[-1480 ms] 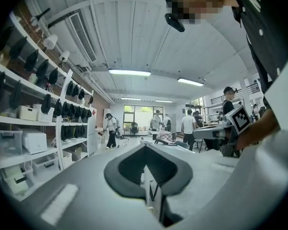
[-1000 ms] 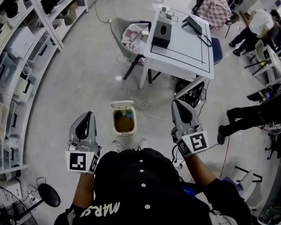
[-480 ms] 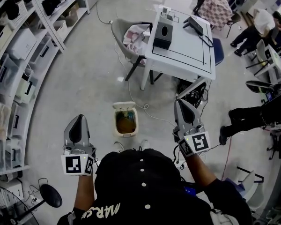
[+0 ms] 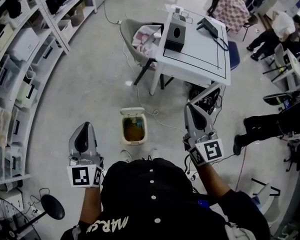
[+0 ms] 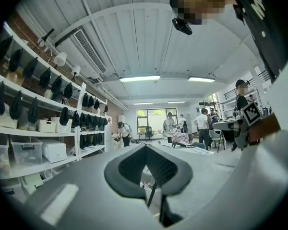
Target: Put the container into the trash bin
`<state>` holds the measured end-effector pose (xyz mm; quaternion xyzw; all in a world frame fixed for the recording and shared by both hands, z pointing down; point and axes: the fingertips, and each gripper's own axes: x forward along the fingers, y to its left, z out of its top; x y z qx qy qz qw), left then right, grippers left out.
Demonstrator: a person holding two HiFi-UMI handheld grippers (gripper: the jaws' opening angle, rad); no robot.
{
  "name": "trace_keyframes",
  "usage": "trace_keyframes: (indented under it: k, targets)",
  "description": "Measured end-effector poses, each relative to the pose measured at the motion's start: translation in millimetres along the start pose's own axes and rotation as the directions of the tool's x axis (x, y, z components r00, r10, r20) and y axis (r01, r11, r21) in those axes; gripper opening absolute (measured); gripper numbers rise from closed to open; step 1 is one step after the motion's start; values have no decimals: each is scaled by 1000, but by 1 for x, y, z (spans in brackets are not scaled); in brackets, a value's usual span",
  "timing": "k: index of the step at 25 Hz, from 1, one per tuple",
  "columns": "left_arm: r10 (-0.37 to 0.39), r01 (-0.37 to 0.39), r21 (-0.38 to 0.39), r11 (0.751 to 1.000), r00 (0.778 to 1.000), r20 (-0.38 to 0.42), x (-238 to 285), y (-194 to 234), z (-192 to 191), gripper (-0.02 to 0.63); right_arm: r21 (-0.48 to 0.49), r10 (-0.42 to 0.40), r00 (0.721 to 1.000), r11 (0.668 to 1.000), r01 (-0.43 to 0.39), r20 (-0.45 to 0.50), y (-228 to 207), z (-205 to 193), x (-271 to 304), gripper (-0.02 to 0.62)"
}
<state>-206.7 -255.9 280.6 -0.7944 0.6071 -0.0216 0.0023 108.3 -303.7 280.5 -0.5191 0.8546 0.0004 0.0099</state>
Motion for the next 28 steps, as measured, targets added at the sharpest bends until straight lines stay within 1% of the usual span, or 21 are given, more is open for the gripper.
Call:
trace_keyframes:
  k: [5, 13, 17, 21, 25, 28]
  targets:
    - [-3, 3, -2, 1000, 1000, -6, 1, -3, -4, 2, -22, 9, 1000, 1000, -8, 11, 3, 5, 4, 23]
    - [-10, 10, -4, 1000, 1000, -1, 2, -6, -3, 2, -28, 7, 1000, 1000, -7, -12, 2, -3, 3, 23]
    - [-6, 6, -5, 1000, 1000, 0, 1, -6, -2, 2, -23, 7, 1000, 1000, -6, 14, 5, 6, 6, 23]
    - [-12, 12, -4, 1000, 1000, -5, 2, -8, -4, 2, -25, 5, 1000, 1000, -5, 2, 2, 2, 5, 23]
    - [-15, 15, -3, 1000, 1000, -6, 3, -9, -2, 2, -23, 6, 1000, 1000, -6, 14, 5, 7, 6, 23]
    - [-16, 16, -3, 1000, 1000, 0, 5, -10, -2, 2, -31, 8, 1000, 999, -8, -1, 1, 1, 4, 23]
